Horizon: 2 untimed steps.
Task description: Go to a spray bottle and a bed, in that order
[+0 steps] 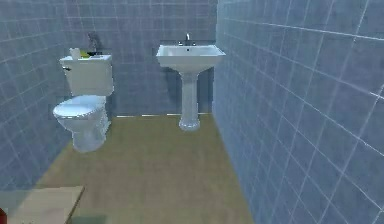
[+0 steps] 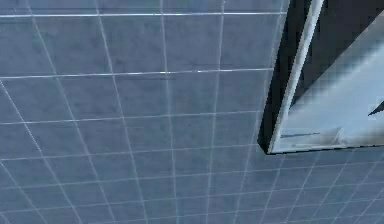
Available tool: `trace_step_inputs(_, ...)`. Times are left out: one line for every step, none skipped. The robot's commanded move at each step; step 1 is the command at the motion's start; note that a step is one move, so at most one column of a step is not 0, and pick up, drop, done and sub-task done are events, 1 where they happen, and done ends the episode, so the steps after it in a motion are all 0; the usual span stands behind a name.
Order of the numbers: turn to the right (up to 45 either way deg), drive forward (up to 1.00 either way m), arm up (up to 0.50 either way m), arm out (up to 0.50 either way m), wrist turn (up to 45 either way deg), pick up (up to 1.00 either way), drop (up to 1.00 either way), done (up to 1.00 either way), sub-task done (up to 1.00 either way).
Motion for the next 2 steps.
trace_step_inputs(-45.0, 0.00, 0.00, 0.00, 0.0, 0.00, 0.00, 0.00, 0.00)
trace_step_inputs(-15.0, 0.00, 0.00, 0.00, 0.0, 0.00, 0.00, 0.00, 0.00)
